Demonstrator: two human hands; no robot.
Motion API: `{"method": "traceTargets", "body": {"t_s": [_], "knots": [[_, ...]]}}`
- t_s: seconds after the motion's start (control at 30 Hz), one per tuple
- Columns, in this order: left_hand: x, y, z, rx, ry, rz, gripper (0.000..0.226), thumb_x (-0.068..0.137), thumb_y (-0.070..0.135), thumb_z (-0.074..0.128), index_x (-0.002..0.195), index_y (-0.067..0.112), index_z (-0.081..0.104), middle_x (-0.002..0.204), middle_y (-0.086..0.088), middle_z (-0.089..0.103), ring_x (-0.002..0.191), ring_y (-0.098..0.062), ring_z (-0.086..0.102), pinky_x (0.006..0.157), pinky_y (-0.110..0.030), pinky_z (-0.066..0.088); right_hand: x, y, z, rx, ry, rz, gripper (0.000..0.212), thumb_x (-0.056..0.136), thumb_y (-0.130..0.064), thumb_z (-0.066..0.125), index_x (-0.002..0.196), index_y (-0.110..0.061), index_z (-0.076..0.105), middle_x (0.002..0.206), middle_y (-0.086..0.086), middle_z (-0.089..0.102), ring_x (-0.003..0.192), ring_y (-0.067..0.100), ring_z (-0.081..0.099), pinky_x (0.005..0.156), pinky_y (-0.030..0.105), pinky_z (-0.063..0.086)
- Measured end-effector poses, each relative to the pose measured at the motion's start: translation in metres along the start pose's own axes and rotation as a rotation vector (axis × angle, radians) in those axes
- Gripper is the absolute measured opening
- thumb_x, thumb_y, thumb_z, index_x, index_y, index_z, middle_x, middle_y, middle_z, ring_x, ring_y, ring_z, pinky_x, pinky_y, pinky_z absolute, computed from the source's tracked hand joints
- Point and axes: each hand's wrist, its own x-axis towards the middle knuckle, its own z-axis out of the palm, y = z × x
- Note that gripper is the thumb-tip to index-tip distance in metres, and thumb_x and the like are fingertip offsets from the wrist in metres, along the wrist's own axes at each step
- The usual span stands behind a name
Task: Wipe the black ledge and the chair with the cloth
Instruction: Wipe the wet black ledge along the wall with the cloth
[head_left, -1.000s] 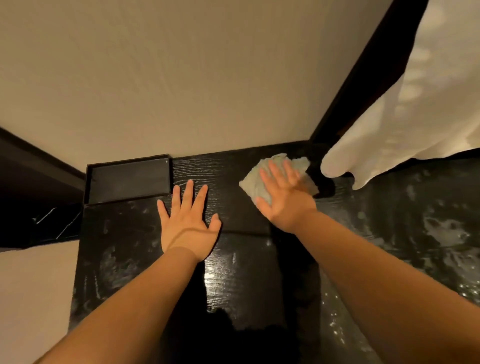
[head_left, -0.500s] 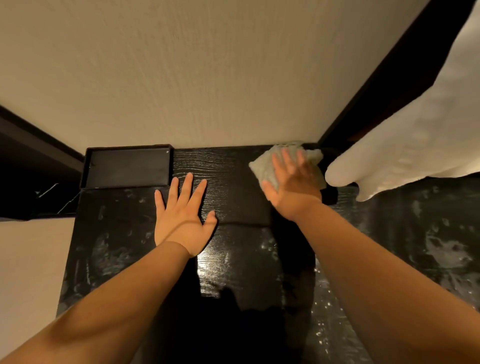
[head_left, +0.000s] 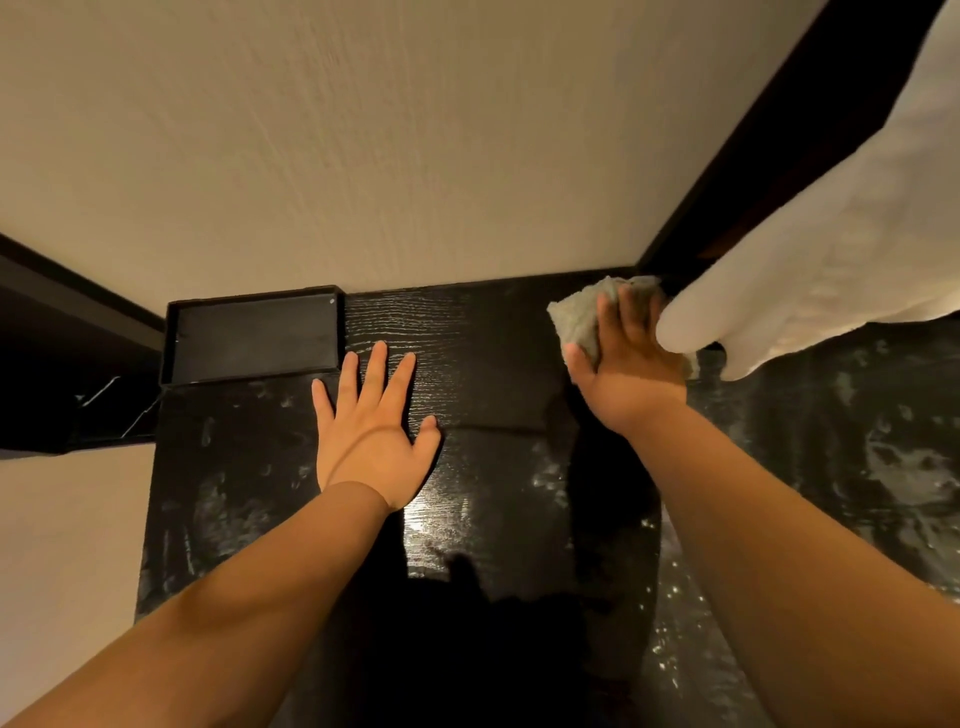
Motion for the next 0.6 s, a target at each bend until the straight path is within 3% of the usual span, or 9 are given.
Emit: {"method": "traceTargets", "body": {"t_s": [0.1,0.27,0.33,0.47,0.53,0.6], "knots": [[0.0,0.001,-0.001,-0.005,0.007,-0.001,0.078,0.096,0.066,0.029,0.166,0.039,0.007,0.176,0.004,-0.002,0.161,-0.027,-0.009,0.127,-0.062,-0.001,-0.009,-0.021,-0.002,0.023,-0.01,0.074,0.079,0.101,-0.061,0.013,0.163,-0.018,-0.008,0.17,0.011,-0.017,0.155,0.039,-0.013,0.125,0.054,-0.004],[0.0,0.001,-0.002,-0.017,0.013,0.001,0.077,0.096,0.064,0.031,0.166,0.038,0.01,0.176,0.004,0.0,0.161,-0.028,-0.007,0.127,-0.062,0.0,-0.038,-0.026,0.014,0.056,0.007,-0.301,0.086,0.091,-0.07,0.016,0.164,-0.024,0.01,0.172,0.003,-0.001,0.156,0.037,-0.01,0.126,0.055,0.007],[-0.001,0.001,-0.002,-0.015,0.013,-0.001,0.077,0.096,0.064,0.032,0.166,0.039,0.01,0.176,0.004,-0.001,0.161,-0.027,-0.007,0.127,-0.062,0.0,-0.033,0.002,0.015,0.026,0.018,-0.205,0.085,0.092,-0.072,0.012,0.164,-0.028,0.0,0.172,0.0,-0.006,0.156,0.032,-0.012,0.127,0.051,0.001],[-0.001,0.0,-0.003,-0.007,0.009,-0.002,0.078,0.096,0.063,0.031,0.166,0.038,0.007,0.176,0.004,-0.003,0.161,-0.027,-0.008,0.127,-0.063,0.0,-0.031,0.036,0.005,0.05,0.062,0.089,0.078,0.101,-0.062,0.018,0.163,-0.018,0.001,0.169,0.013,0.01,0.153,0.036,0.008,0.122,0.042,-0.012],[-0.002,0.001,-0.002,-0.004,0.006,0.0,0.078,0.096,0.063,0.03,0.166,0.038,0.007,0.176,0.004,-0.003,0.161,-0.027,-0.008,0.127,-0.063,0.0,-0.034,0.022,0.004,0.072,0.023,0.177,0.076,0.102,-0.058,0.015,0.163,-0.015,-0.002,0.169,0.017,0.005,0.153,0.042,0.002,0.125,0.049,-0.012],[-0.002,0.001,-0.002,-0.007,0.005,0.002,0.077,0.097,0.063,0.031,0.166,0.038,0.008,0.176,0.004,-0.002,0.161,-0.028,-0.007,0.127,-0.063,0.0,-0.041,-0.004,0.008,0.058,0.01,0.141,0.077,0.101,-0.057,0.012,0.162,-0.014,-0.005,0.169,0.018,-0.005,0.153,0.047,-0.005,0.124,0.057,-0.01]]}}
